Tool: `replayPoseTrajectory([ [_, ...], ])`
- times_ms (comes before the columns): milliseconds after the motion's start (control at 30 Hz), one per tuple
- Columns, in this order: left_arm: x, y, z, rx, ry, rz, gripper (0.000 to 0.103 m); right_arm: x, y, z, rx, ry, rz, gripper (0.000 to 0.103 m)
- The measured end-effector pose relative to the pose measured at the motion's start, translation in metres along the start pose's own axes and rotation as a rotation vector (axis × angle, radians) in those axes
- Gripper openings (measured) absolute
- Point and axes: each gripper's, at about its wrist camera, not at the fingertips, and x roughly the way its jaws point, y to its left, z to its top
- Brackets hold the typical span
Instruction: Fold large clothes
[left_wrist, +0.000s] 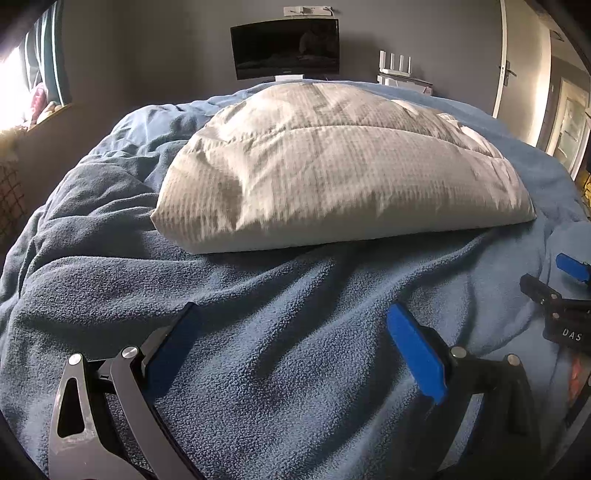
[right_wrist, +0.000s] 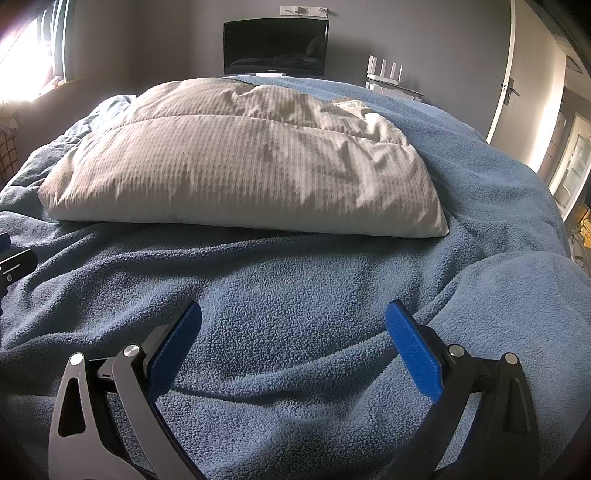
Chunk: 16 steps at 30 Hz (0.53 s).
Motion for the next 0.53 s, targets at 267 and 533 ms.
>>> replayPoseTrajectory([
  [267, -0.0004, -0.0003, -0.0001, 0.001, 0.003, -0.005, 0.096, 0.0010, -0.0002, -0.0006, -0.002, 0.005, 0.001, 0.095],
  [533, 0.0013, 0.0007, 0.0001, -0.005, 0.011, -0.024, 0.096, 0.0014, -0.0012, -0.0011, -0.004, 0.008, 0.002, 0.095],
])
